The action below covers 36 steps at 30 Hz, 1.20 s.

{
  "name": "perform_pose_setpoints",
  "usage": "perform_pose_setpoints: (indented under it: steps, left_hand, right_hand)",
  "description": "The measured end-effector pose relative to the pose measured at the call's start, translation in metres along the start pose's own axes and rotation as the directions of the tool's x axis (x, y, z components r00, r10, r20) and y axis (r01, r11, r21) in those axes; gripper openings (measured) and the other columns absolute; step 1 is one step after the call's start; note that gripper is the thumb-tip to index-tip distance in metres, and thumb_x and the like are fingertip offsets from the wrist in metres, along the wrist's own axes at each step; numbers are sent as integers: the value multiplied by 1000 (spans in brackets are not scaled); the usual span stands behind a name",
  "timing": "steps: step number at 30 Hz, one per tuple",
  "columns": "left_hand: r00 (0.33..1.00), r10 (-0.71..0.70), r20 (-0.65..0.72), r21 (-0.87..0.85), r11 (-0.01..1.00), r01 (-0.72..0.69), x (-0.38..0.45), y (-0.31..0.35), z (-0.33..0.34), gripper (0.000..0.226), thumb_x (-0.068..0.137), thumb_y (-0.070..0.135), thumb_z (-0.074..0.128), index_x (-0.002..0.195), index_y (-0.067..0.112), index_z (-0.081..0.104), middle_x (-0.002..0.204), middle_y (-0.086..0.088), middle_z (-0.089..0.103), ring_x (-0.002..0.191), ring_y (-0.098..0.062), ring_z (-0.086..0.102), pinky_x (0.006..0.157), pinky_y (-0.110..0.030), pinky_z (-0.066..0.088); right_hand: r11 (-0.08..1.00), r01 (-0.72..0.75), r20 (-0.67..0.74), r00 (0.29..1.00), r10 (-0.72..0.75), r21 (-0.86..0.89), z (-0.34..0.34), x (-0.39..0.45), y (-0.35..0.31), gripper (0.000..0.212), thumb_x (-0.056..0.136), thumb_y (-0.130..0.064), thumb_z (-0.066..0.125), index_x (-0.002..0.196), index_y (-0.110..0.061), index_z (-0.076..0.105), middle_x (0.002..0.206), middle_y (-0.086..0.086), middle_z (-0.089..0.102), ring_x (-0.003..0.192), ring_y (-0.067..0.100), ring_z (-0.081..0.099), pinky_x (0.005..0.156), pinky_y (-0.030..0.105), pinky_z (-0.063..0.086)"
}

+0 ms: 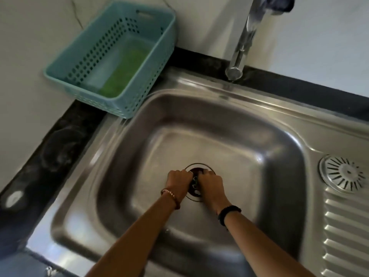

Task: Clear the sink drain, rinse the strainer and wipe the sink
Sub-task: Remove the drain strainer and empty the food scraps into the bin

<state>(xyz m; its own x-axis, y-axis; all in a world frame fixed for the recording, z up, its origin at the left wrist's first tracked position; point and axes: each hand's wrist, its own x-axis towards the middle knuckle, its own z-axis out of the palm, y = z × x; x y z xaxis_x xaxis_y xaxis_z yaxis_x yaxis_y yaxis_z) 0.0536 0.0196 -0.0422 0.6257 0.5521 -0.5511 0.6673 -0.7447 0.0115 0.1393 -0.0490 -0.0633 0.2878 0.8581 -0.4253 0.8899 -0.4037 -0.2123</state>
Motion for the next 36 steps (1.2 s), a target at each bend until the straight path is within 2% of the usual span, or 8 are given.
perform_pose_setpoints:
  steps: [3, 6, 9, 14, 20, 24, 28, 36]
  left_hand:
    - [1000, 7, -4, -19, 1000, -7, 0, -1, -1, 24, 95, 9, 39, 114, 10, 55, 117, -11, 62, 106, -29, 61, 85, -35, 46]
    - [994, -106, -12, -185, 977, 102, 0, -8, -13, 21, 93, 15, 45, 109, 12, 59, 112, -11, 64, 103, -30, 62, 83, -36, 46]
    - [975, -218, 35, -402, 890, 214, -5, -19, -25, 21, 90, 20, 48, 105, 14, 62, 108, -11, 66, 100, -29, 62, 79, -33, 44]
    - [966, -231, 120, -452, 853, 260, -19, -22, -29, 25, 91, 20, 45, 108, 12, 62, 113, -11, 65, 103, -29, 60, 85, -35, 47]
    - [951, -281, 125, -421, 854, 307, -40, -20, -33, 25, 93, 22, 45, 102, 6, 61, 108, -12, 65, 99, -29, 62, 80, -33, 46]
    - [923, -383, 36, -541, 769, 341, -70, -23, -40, 24, 93, 21, 45, 99, 7, 64, 104, -9, 66, 92, -26, 63, 72, -32, 44]
    - [889, -453, -64, -767, 593, 246, -128, -33, -50, 22, 90, 24, 50, 97, 17, 69, 100, -3, 66, 85, -25, 64, 73, -33, 50]
    - [735, -660, -152, -969, 245, 20, -331, -71, 6, 18, 83, 20, 62, 74, 35, 58, 67, 14, 63, 43, -1, 57, 47, -15, 46]
  right_hand:
    - [999, 19, -25, 1000, -18, 44, 0, -1, 7, 32, 91, -17, 54, 123, -14, 54, 125, 6, 55, 108, 24, 58, 84, 31, 50]
    - [951, -80, -130, 984, 124, 298, -14, -5, 18, 17, 92, -19, 49, 98, -14, 65, 98, 4, 60, 86, 22, 62, 63, 24, 44]
    - [788, -167, 35, 983, 182, 592, -27, -7, 27, 8, 85, -22, 62, 78, -18, 61, 76, 0, 57, 72, 17, 56, 51, 19, 33]
    - [975, 16, 278, 957, -78, 220, -13, -13, 11, 25, 89, -25, 57, 109, -12, 64, 113, 12, 65, 102, 29, 62, 82, 32, 47]
    - [970, 62, 54, 996, -76, 234, 1, -20, 11, 24, 91, -15, 52, 110, -8, 63, 109, 17, 67, 98, 30, 63, 79, 32, 47]
    - [656, -151, 45, 983, 176, 740, -24, -28, 5, 17, 79, -6, 69, 96, -8, 67, 80, 8, 71, 64, 12, 67, 54, 20, 54]
    - [201, -99, 57, 976, 209, 974, -63, -63, -28, 24, 78, 3, 68, 96, -10, 60, 63, 0, 68, 40, 2, 56, 38, 16, 46]
    - [205, 97, -54, 977, -204, 974, -74, -209, -184, 22, 84, 2, 61, 89, -20, 63, 64, -14, 69, 52, -2, 58, 47, 12, 49]
